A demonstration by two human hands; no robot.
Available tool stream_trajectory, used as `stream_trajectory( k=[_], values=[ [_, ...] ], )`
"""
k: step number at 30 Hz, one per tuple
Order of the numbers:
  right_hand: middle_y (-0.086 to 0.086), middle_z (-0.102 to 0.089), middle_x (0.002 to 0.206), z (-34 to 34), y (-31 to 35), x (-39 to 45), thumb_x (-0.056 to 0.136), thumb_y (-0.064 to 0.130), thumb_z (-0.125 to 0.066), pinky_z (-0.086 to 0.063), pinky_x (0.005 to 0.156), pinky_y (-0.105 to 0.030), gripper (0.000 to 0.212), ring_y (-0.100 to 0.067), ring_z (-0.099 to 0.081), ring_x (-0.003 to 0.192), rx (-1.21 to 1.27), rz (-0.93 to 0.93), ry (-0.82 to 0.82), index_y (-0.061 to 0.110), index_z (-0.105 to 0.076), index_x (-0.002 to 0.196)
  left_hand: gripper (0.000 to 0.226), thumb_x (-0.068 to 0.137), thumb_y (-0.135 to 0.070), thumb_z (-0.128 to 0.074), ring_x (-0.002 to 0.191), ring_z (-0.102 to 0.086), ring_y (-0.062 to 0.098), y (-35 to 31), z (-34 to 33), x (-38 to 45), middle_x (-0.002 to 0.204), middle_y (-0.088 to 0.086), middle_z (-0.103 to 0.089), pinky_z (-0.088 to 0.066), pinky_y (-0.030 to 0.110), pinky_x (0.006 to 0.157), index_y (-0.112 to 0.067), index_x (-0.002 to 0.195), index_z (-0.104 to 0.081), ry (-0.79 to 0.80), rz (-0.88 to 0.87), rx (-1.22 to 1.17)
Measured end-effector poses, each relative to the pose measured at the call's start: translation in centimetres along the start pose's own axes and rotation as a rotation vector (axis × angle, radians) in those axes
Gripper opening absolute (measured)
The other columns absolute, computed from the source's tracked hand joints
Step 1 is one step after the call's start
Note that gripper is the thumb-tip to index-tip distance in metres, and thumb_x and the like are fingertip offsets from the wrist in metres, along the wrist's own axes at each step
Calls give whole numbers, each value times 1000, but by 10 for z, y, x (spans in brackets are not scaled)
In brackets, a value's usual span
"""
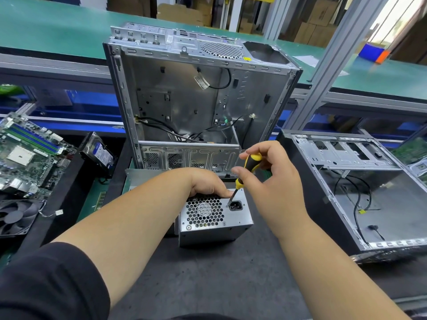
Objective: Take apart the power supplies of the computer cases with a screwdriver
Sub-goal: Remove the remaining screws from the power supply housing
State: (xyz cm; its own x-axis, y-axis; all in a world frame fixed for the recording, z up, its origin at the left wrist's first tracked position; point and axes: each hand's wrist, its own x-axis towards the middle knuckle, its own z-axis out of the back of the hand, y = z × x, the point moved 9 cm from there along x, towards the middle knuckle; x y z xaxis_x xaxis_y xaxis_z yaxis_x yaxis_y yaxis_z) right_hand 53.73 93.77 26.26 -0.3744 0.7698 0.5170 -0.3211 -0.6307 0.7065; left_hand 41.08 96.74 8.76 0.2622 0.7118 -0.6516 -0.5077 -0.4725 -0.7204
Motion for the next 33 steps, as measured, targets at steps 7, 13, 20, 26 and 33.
stream_trajectory(
  k=[7, 13, 20, 26, 33],
  values=[
    [9, -61, 100, -2, 0, 2, 83, 7, -76, -56, 82, -41, 45, -18, -65, 94, 92, -14, 49, 38, -51, 104, 21, 94, -34, -65, 108, -61, 26, 4, 4, 5, 119, 13, -70, -45, 42, 99, -16, 87, -73, -26, 11, -9],
    [8, -60, 98, -3, 2, -1, 82, 11, -72, -55, 84, -34, 33, -19, -65, 94, 96, 38, 66, 28, -55, 105, 22, 93, -23, -60, 93, -59, 23, 4, 3, 4, 97, 7, -67, -45, 41, 93, -19, 74, -70, -15, 17, -18],
    [7, -51, 94, 2, -2, 2, 75, 11, -86, -45, 76, -16, 45, -16, -57, 82, 4, 64, -18, 28, -49, 97, 30, 95, -41, -62, 128, -53, 33, -1, 1, 2, 129, 14, -62, -40, 46, 108, -13, 101, -68, -8, 3, 35],
    [8, -59, 105, -4, -4, 3, 84, 5, -64, -57, 84, -44, 39, -19, -66, 105, 127, 22, 72, 35, -52, 107, 20, 96, -35, -62, 117, -57, 26, 1, 6, 3, 122, 8, -66, -41, 35, 97, -17, 96, -71, -34, 3, 26],
    [11, -61, 89, -3, 4, 0, 80, 22, -79, -49, 80, -26, 30, -18, -62, 89, 57, 65, 52, 31, -61, 102, 19, 97, -29, -57, 130, -48, 24, 1, 4, 7, 136, 5, -58, -34, 41, 111, -16, 107, -67, -11, -14, 36]
  ],
)
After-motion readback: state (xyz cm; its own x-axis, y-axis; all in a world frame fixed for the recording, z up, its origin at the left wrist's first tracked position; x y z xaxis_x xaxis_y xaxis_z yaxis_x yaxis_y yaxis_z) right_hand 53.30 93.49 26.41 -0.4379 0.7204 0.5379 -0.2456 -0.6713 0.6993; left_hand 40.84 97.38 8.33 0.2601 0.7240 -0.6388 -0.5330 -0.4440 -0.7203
